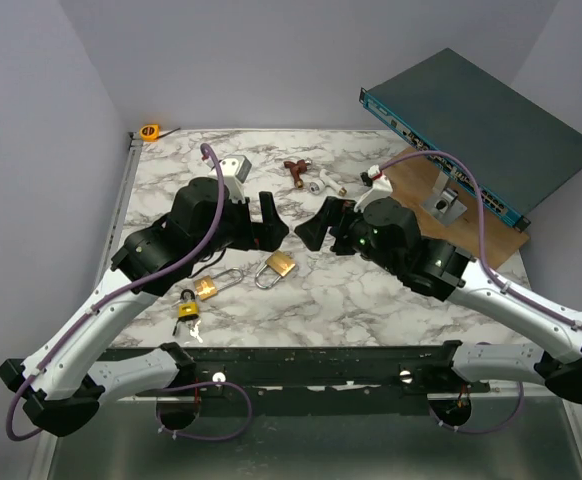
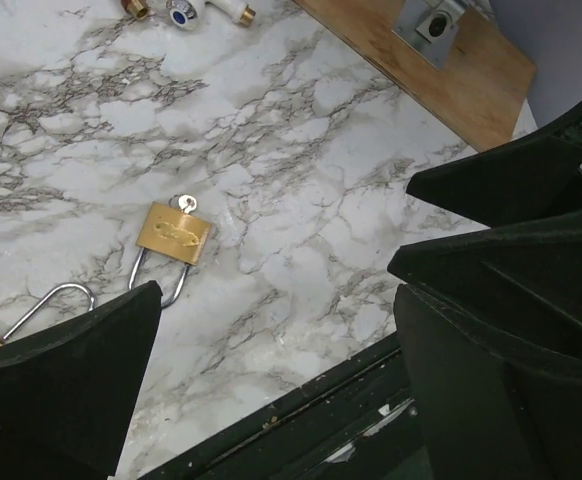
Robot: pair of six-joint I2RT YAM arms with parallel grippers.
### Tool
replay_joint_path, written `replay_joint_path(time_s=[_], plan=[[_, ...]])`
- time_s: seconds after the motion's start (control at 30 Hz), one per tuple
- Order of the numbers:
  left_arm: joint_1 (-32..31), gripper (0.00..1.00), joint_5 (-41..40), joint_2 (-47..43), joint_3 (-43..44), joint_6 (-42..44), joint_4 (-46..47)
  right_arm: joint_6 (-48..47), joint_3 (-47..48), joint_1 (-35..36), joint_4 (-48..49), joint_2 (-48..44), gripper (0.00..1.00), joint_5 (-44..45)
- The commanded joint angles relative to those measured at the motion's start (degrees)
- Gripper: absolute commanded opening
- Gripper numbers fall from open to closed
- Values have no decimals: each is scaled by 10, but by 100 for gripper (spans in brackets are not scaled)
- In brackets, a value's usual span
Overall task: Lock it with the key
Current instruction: Pick up the lock from the center of the board.
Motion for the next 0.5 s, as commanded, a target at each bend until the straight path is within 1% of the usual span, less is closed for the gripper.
replay_joint_path(time_s=[0.0,0.1,0.23,0.37,0.47], plan=[[-2,99,-10,1,19,20,-33,-22,3,0,10,17,100,-6],[1,99,-22,6,26,33,-57,-37,-2,0,20,25,100,-12],[17,99,-35,2,10,27,-68,-63,-13,1,30,52,100,-15],[42,99,-34,-13,-14,21,-75,-89,-31,0,65,92,100,-31],[73,99,-31,-31,-36,16,-79,-129,-38,0,109,147,100,-60]])
